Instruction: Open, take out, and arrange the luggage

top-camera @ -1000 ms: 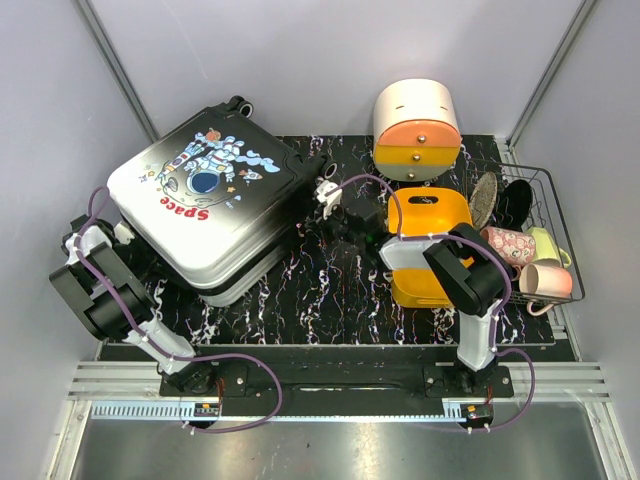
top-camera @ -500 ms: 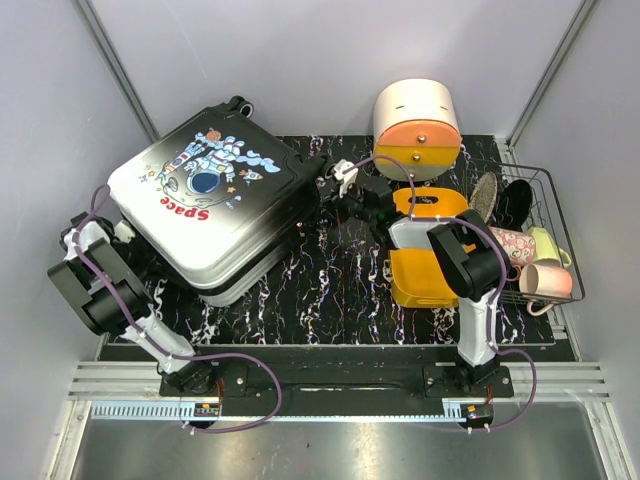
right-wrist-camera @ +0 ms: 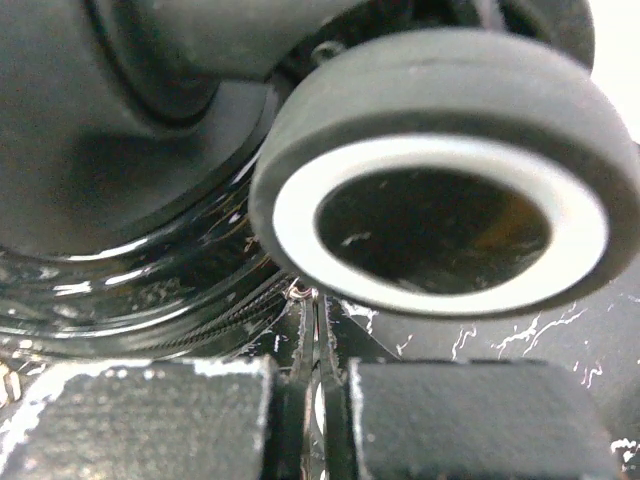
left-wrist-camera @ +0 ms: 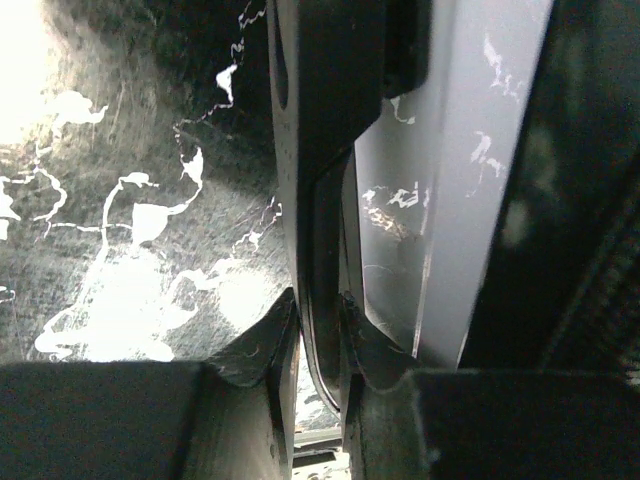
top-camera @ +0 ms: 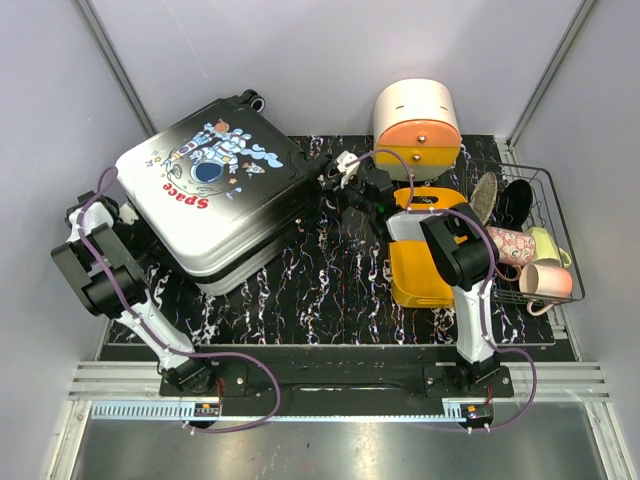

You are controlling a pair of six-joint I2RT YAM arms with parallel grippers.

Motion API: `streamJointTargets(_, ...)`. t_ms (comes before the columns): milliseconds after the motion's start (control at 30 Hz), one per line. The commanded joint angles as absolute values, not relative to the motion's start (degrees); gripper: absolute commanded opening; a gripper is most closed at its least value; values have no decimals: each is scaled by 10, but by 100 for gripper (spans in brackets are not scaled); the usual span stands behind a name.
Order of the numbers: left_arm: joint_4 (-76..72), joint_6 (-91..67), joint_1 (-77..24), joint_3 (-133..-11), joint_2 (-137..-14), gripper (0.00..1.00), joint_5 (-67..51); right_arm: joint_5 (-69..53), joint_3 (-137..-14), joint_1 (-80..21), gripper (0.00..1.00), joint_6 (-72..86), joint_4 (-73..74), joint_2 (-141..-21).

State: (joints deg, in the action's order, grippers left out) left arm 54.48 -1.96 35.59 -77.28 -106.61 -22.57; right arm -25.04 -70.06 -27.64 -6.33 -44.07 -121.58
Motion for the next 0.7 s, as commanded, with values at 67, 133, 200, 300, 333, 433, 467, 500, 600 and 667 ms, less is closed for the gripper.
streamJointTargets(67, 486, 73, 336, -834, -1085, 0, -249, -196, -771, -239, 0, -44, -606, -1253)
streamJointTargets(133, 487, 76, 334, -841, -1092, 0, -251, -197, -784, -243, 0, -33, -627, -1273)
streamJointTargets(200, 490, 80, 331, -847, -1103, 0, -259, -201, -804, -248, 0, -26, -640, -1289)
streamJointTargets(300, 497, 82, 326, -862, -1115, 0, -267, -194, -825, -258, 0, -18, -661, -1308)
streamJointTargets(333, 497, 83, 322, -866, -1120, 0, -270, -186, -835, -261, 0, -17, -665, -1312)
streamJointTargets(433, 497, 86, 312, -870, -1123, 0, -272, -150, -855, -271, 0, -14, -684, -1330)
streamJointTargets(467, 497, 88, 309, -871, -1124, 0, -273, -144, -860, -273, 0, -13, -689, -1334)
streamJointTargets(500, 497, 87, 306, -872, -1126, 0, -274, -132, -863, -276, 0, -12, -701, -1344)
streamJointTargets(600, 497, 89, 294, -873, -1128, 0, -275, -118, -882, -286, 3, -25, -736, -1371)
streamJointTargets(667, 498, 89, 287, -869, -1128, 0, -275, -109, -893, -294, 9, -31, -752, -1384)
